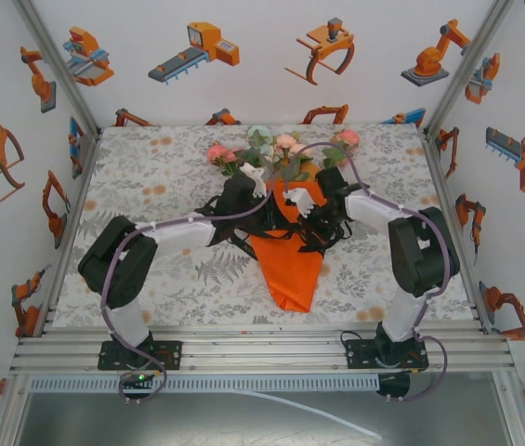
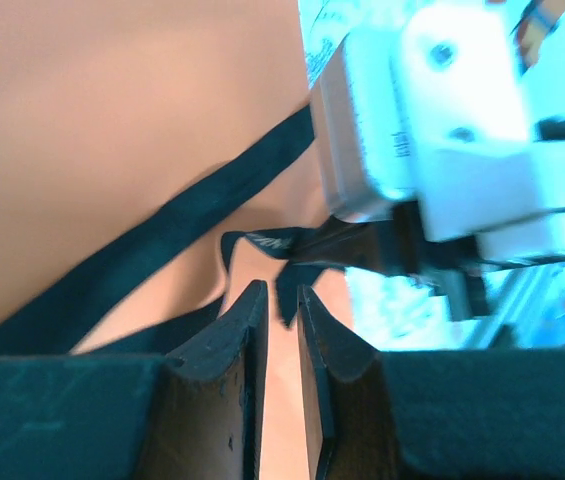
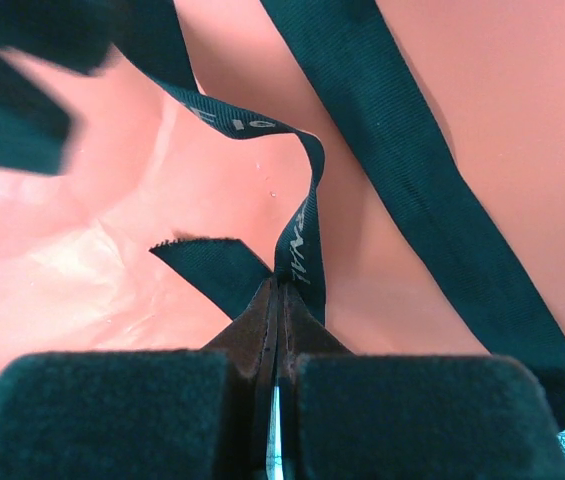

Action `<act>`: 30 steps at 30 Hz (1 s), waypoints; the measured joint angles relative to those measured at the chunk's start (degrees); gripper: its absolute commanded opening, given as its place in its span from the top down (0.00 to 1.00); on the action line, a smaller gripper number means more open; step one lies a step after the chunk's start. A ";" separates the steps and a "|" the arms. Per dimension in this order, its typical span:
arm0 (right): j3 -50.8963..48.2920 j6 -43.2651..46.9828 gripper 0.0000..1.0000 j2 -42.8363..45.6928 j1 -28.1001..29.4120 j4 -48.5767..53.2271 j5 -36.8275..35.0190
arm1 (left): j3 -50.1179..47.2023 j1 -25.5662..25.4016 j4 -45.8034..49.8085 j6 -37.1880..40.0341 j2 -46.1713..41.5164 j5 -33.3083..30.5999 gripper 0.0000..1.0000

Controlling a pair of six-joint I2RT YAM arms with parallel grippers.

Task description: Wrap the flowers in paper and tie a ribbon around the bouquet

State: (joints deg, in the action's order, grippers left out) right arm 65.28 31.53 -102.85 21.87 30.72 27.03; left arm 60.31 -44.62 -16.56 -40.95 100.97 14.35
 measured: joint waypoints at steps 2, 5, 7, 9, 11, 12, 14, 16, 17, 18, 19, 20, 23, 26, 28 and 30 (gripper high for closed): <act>0.11 -0.02 1.00 0.00 -0.26 0.15 0.37 | 0.00 -0.68 1.81 -5.73 -1.60 -1.53 0.83; 0.46 -0.04 1.00 0.00 -0.44 0.59 0.66 | 0.00 -3.17 4.22 -14.21 -1.84 -3.45 0.87; 0.85 -0.17 1.00 0.00 -0.55 0.98 0.98 | 0.15 -5.07 5.84 -18.82 -1.31 -4.42 0.86; 1.22 -0.22 1.00 0.00 -0.87 1.20 1.46 | 1.40 -6.73 8.17 -22.40 -0.09 -5.38 0.85; 1.40 -0.22 1.00 0.00 -1.22 1.31 1.75 | 3.08 -7.50 10.01 -25.16 1.62 -6.21 0.84; 1.53 -0.22 1.00 -0.02 -1.44 1.49 1.92 | 3.65 -7.52 10.58 -26.27 2.36 -6.62 0.83; 1.77 -0.22 1.00 -0.07 -1.62 1.70 1.95 | 4.33 -7.41 11.19 -28.24 3.87 -7.30 0.81; 2.03 -0.24 1.00 -0.20 -1.70 1.68 2.01 | 4.63 -7.19 11.26 -29.90 5.55 -7.54 0.79; 2.10 -0.22 1.00 -0.28 -1.70 1.68 2.08 | 4.63 -7.08 11.45 -30.69 6.38 -7.63 0.77; 2.10 -0.22 1.00 -0.35 -1.70 1.70 2.10 | 4.63 -7.06 11.65 -31.34 6.99 -7.80 0.76; 2.10 -0.22 1.00 -0.46 -1.70 1.84 2.12 | 4.63 -7.06 11.72 -31.91 7.52 -7.96 0.75; 2.10 -0.22 1.00 -0.57 -1.70 1.92 2.12 | 4.61 -7.04 11.85 -32.37 7.93 -8.11 0.73; 2.10 -0.22 1.00 -0.85 -1.70 2.08 2.12 | 4.61 -7.04 11.87 -33.48 8.11 -8.81 0.67; 2.10 -0.22 1.00 -0.87 -1.70 2.08 2.12 | 4.61 -6.97 10.91 -34.93 8.48 -8.74 0.67; 2.10 -0.22 1.00 -0.87 -1.70 2.08 2.12 | 4.61 -6.86 9.64 -36.02 9.25 -8.46 0.67; 2.10 -0.22 1.00 -0.87 -1.73 2.08 2.12 | 4.52 -6.73 8.83 -37.03 10.16 -8.24 0.67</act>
State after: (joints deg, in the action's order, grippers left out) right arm 67.37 31.31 -103.72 20.14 32.80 29.15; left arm 64.84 -51.35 -7.73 -77.97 111.13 6.11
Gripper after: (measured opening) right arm 0.004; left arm 0.331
